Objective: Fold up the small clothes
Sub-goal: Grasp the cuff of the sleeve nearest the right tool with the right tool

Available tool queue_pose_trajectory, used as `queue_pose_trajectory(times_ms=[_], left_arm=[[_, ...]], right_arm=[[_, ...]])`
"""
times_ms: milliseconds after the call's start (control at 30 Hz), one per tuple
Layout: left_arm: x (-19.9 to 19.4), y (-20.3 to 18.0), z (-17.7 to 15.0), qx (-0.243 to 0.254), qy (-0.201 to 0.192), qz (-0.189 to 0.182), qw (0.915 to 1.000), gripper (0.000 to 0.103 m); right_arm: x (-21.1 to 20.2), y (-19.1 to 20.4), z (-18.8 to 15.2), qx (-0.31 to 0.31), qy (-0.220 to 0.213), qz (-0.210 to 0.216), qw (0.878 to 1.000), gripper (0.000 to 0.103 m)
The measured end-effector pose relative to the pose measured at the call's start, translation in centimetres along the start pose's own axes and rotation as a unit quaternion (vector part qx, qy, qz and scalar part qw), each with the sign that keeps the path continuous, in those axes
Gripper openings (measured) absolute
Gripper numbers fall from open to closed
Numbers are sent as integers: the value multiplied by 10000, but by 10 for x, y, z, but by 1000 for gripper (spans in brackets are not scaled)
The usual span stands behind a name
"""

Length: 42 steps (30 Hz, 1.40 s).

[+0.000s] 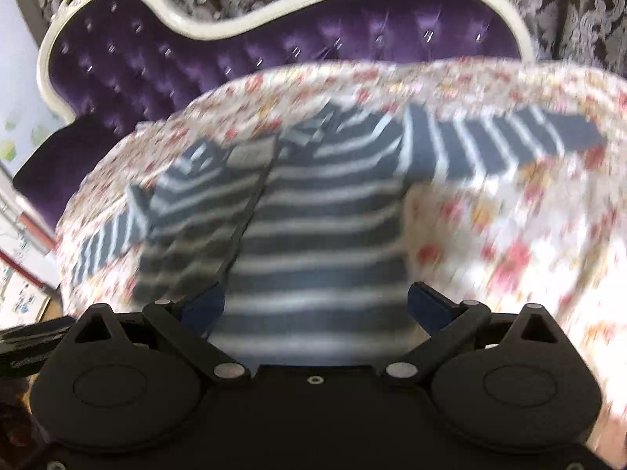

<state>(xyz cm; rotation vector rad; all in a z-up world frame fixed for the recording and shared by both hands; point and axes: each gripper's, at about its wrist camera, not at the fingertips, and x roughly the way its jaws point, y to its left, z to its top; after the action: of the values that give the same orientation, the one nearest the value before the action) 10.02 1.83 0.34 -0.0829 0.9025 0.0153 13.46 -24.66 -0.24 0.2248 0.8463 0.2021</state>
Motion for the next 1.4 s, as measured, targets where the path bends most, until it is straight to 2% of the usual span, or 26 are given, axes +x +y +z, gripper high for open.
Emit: queue_pose_trajectory(times_ms=[100, 233, 400, 500, 667, 800, 967, 1200, 1400], left_arm=[[15, 2, 16, 63, -59, 46, 10000, 63], [38, 6, 33, 115, -118, -36, 9999, 62], [64, 15, 49, 133, -181, -113, 9997, 62], [76, 22, 57, 116, -308, -65, 9994, 62], [93, 36, 57, -7, -270, -131, 9995, 62], [102, 41, 50, 27, -128, -178, 9998, 62], [108, 45, 47, -53, -32, -253, 9997, 62], [107, 44, 49, -65, -110, -193, 9997, 62], [106, 43, 49, -31, -167, -194, 9997, 62]], right_arm=[[15, -30, 29, 304, 13, 7, 9995, 100], [37, -72, 59, 783, 95, -86, 9968, 93], [54, -129, 87, 1050, -73, -654, 9923, 82], [58, -163, 100, 1274, -153, -914, 9875, 67], [61, -201, 116, 1325, -341, -1532, 9787, 50], [69, -226, 124, 1406, -415, -1675, 9749, 49], [80, -255, 130, 1860, -359, -1868, 9639, 50], [81, -284, 126, 2330, -397, -2055, 9497, 51], [86, -298, 117, 2535, -373, -2029, 9451, 52]])
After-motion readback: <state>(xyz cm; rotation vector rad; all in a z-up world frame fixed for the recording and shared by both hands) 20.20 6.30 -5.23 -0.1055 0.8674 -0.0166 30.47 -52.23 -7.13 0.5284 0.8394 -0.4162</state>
